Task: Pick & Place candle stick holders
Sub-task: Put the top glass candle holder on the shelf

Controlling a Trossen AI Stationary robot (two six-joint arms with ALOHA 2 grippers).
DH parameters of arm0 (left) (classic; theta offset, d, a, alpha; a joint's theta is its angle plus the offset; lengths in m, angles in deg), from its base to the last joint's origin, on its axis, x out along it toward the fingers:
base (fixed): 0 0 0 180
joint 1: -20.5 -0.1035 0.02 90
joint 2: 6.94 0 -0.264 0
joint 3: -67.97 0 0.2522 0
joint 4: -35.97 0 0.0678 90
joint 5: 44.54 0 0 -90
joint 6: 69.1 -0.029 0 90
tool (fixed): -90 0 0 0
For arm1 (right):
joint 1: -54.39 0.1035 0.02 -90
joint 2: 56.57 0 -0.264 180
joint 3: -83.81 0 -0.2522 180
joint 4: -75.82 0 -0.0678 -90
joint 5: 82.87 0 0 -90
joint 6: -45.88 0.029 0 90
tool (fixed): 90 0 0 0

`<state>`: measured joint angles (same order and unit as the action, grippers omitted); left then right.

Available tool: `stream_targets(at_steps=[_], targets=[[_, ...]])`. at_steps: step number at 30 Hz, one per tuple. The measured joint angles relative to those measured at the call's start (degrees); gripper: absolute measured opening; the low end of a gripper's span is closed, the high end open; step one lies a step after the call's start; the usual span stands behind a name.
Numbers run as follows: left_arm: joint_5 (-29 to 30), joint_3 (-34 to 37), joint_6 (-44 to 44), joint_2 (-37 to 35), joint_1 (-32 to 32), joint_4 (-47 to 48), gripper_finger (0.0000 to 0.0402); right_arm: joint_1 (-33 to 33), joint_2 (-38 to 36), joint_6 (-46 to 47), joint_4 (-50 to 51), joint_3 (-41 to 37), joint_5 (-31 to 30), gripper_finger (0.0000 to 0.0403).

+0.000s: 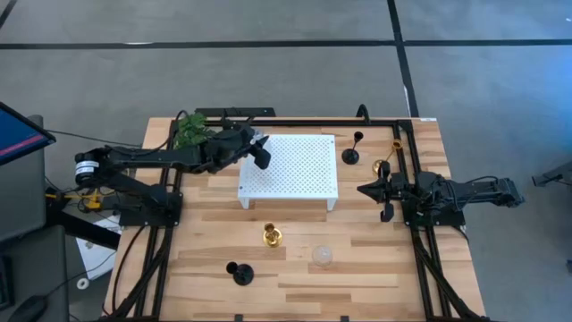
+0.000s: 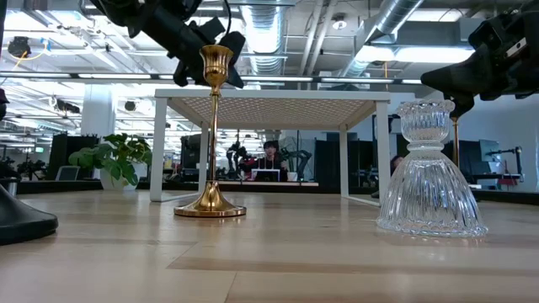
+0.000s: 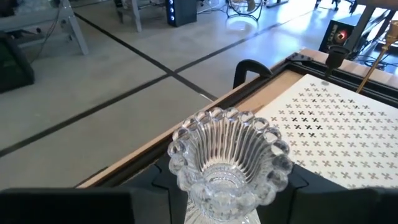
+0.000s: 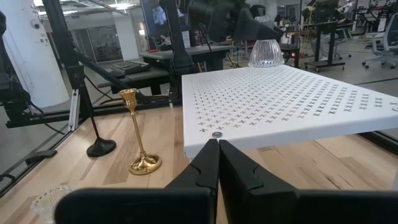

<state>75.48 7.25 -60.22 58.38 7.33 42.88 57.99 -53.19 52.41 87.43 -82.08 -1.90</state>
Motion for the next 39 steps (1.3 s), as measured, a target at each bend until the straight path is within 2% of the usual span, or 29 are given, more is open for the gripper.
stream_targets(at_steps=[4, 11, 19, 26, 35, 39], targets=[[-0.3, 0.0, 0.8, 0.0, 0.0, 0.0, 0.0126, 0.0, 0.0, 0.0, 0.0, 0.0, 0.0, 0.0], [-0.3, 0.1, 2.4, 0.0, 0.0, 0.7, 0.0144, 0.0, 0.0, 0.0, 0.0, 0.0, 0.0, 0.0], [-0.2, 1.5, 3.4, -0.1, 0.0, 0.1, 0.0132, 0.0, 0.0, 0.0, 0.0, 0.0, 0.0, 0.0], [-0.5, 1.7, 3.6, 0.0, 0.0, 0.5, 0.0195, 0.0, 0.0, 0.0, 0.0, 0.0, 0.0, 0.0], [-0.4, 1.7, 1.0, 0.0, 0.0, -2.1, 0.0252, 0.0, 0.0, 0.0, 0.0, 0.0, 0.0, 0.0], [-3.4, 1.7, -1.6, -0.1, 0.0, -5.8, 0.0274, 0.0, 0.0, 0.0, 0.0, 0.0, 0.0, 0.0]])
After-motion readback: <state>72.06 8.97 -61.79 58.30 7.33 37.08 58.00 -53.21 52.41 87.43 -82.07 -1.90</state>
